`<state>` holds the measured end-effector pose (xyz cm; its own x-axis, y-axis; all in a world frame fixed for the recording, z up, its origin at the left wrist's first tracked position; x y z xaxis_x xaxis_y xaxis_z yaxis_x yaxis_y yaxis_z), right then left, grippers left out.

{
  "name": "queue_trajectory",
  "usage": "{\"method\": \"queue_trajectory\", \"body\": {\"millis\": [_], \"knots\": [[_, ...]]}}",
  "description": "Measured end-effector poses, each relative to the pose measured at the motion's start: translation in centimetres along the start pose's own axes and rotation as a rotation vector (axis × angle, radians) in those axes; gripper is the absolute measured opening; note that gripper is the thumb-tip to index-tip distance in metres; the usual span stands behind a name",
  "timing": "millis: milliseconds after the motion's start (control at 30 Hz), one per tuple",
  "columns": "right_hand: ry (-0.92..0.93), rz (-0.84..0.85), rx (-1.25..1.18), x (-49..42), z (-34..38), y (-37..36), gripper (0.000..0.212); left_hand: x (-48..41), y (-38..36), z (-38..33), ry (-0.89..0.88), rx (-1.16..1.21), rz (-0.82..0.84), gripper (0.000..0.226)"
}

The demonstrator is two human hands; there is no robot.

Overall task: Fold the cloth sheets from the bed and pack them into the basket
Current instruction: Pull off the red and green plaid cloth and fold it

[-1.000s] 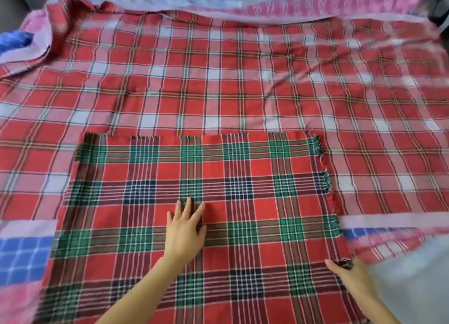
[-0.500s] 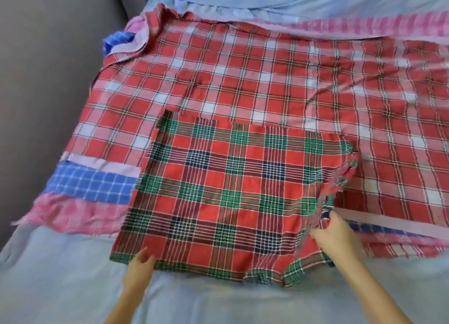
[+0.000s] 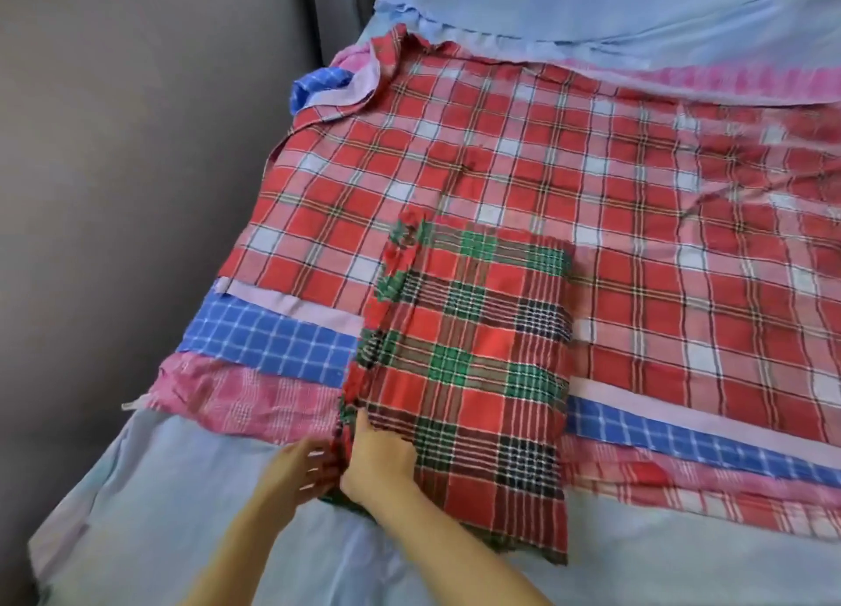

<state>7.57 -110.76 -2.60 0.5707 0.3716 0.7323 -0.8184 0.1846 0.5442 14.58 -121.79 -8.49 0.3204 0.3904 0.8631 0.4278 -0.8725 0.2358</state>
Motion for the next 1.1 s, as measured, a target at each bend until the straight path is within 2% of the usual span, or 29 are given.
{"method": "queue_trajectory", "body": {"millis": [33,100,133,200,300,367,433,500,600,700,767,833,900,1000,1100], "knots": [[-0.034,0.062,-0.001,-0.5,-0.7,-2.4,0.072,-0.9,0.0,0.2,-0.008,-0.056,0.021,0.030],[-0.045,0.047,-0.046,-0.7,-2.8,-5.5,0.038,-2.3,-0.7,0.3,-0.076,-0.162,0.021,0.038],[-0.030,-0.020,-0.070,-0.6,-4.0,-6.4,0.022,-2.7,-1.1,0.3,-0.127,-0.216,0.007,0.035],[0.029,-0.306,-0.088,0.5,-6.6,-7.2,0.009,-3.4,-1.6,0.6,-0.239,-0.400,-0.039,0.025],[0.023,-0.699,-0.009,2.7,-12.0,-6.1,0.027,-3.4,-2.3,1.6,-0.397,-0.543,-0.109,0.010],[-0.100,-0.818,0.016,4.0,-16.1,-5.3,0.041,-3.5,-2.1,2.9,-0.450,-0.549,-0.200,0.010],[-0.220,-0.821,0.022,4.7,-20.1,-4.3,0.057,-4.3,-1.6,4.2,-0.431,-0.570,-0.273,0.017],[-0.280,-0.708,-0.048,5.0,-23.3,-4.9,0.071,-4.8,-1.3,5.1,-0.379,-0.615,-0.301,0.021],[-0.138,-0.561,-0.201,5.0,-24.9,-7.0,0.085,-4.4,-1.1,5.7,-0.434,-0.574,-0.343,0.028],[-0.059,-0.661,-0.280,5.3,-24.9,-7.5,0.082,-2.3,-1.5,6.0,-0.439,-0.426,-0.266,0.032],[-0.088,-0.750,-0.466,5.1,-24.9,-7.4,0.079,-2.2,-1.6,6.5,-0.414,-0.437,-0.245,0.039],[-0.148,-0.835,-0.709,4.4,-25.2,-7.3,0.076,-2.9,-1.7,6.3,-0.337,-0.463,-0.217,0.032],[-0.206,-0.880,-0.825,4.2,-25.2,-7.5,0.060,-2.8,-1.8,6.2,-0.285,-0.443,-0.167,0.030],[-0.237,-0.905,-0.840,5.0,-24.8,-7.5,0.034,-1.7,-1.5,5.9,-0.369,-0.414,-0.129,0.029],[-0.150,-1.028,-0.697,8.0,-23.9,-6.2,0.021,0.3,-0.9,5.7,-0.464,-0.255,-0.092,0.027]]}}
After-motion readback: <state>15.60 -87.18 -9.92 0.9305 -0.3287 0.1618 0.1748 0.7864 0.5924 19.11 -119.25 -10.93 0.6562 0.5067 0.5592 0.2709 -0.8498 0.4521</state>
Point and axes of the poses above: each hand's wrist, its own x-axis away from the middle knuckle, its own y-axis out of the back of the hand, z = x × y, the point moved 2 cm from there along -x, towards the middle knuckle, and after that the axes turned 10 degrees about -x, right-handed, at the moved point
